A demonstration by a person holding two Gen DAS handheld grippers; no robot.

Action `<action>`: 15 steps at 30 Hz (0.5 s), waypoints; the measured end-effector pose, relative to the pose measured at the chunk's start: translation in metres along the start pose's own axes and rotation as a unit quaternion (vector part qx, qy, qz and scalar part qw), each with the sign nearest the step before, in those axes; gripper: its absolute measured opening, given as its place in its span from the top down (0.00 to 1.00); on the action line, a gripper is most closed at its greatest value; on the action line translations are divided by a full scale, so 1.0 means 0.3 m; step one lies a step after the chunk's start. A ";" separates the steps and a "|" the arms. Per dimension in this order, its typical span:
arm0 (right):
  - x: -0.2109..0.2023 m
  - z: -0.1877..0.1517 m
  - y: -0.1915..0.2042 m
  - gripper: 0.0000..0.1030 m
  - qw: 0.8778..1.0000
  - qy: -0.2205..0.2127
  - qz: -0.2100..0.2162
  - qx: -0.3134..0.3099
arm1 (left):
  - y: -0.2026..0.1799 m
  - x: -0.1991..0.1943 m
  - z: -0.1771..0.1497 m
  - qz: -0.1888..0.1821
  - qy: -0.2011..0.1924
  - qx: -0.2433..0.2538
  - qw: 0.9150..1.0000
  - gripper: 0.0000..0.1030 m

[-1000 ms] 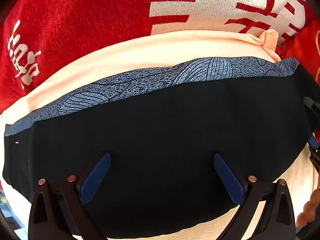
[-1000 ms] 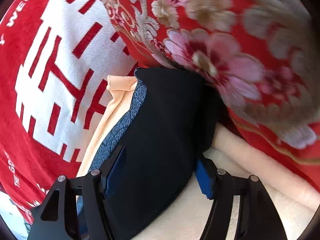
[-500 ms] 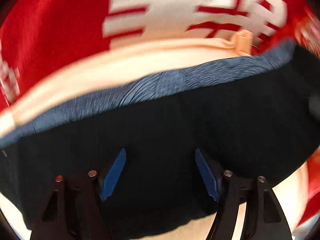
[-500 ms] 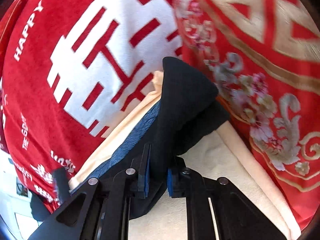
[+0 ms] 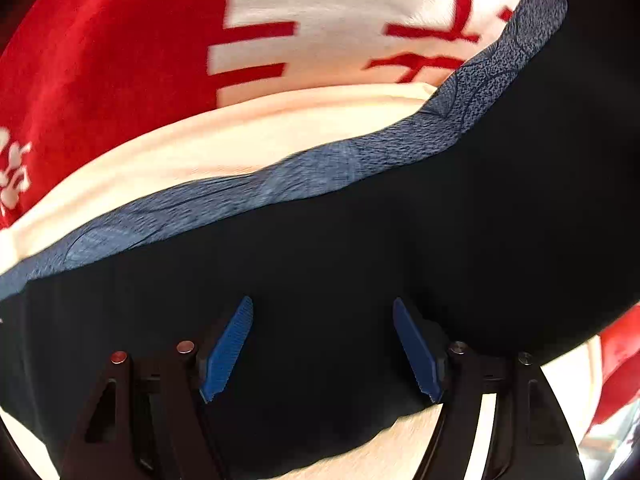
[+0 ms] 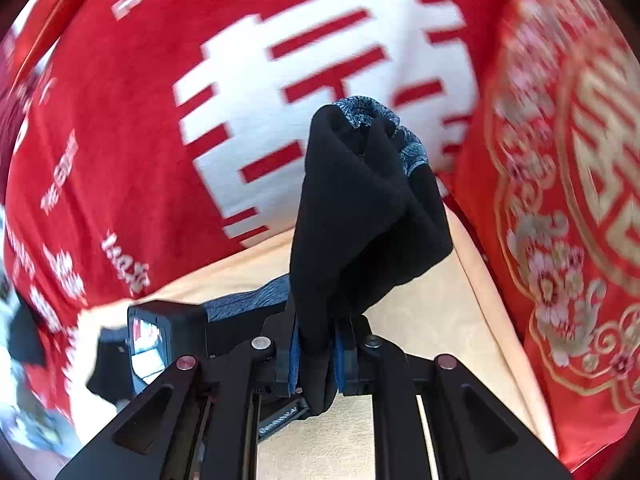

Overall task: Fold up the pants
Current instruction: 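Fold the held leg ends toward the waistband with the right gripper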

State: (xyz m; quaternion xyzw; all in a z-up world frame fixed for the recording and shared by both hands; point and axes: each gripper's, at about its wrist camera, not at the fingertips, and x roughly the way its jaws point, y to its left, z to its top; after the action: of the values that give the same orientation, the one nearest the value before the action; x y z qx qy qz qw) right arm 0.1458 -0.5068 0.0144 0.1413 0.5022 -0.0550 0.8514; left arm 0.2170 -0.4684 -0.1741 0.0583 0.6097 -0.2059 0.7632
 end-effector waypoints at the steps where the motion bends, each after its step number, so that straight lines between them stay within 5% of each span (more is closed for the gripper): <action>1: -0.002 -0.001 0.030 0.86 1.000 0.001 -0.003 -0.014 | 0.047 -0.029 -0.009 -0.004 -0.004 -0.009 1.000 0.28; 8: 0.047 -0.093 0.329 0.86 0.989 0.021 -0.027 -0.143 | 0.359 -0.149 -0.064 0.020 -0.011 -0.043 0.999 0.28; 15: 0.310 -0.364 0.636 0.79 0.952 0.116 -0.043 -0.280 | 0.730 -0.218 -0.172 0.082 -0.004 -0.099 0.992 0.28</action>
State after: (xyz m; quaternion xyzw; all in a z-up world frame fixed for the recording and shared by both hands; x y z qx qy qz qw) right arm 0.1446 -0.2879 -0.0811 -0.1192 0.5983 0.0679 0.7894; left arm 0.2434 -0.2360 -0.1600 0.0314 0.6174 -0.0809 0.7819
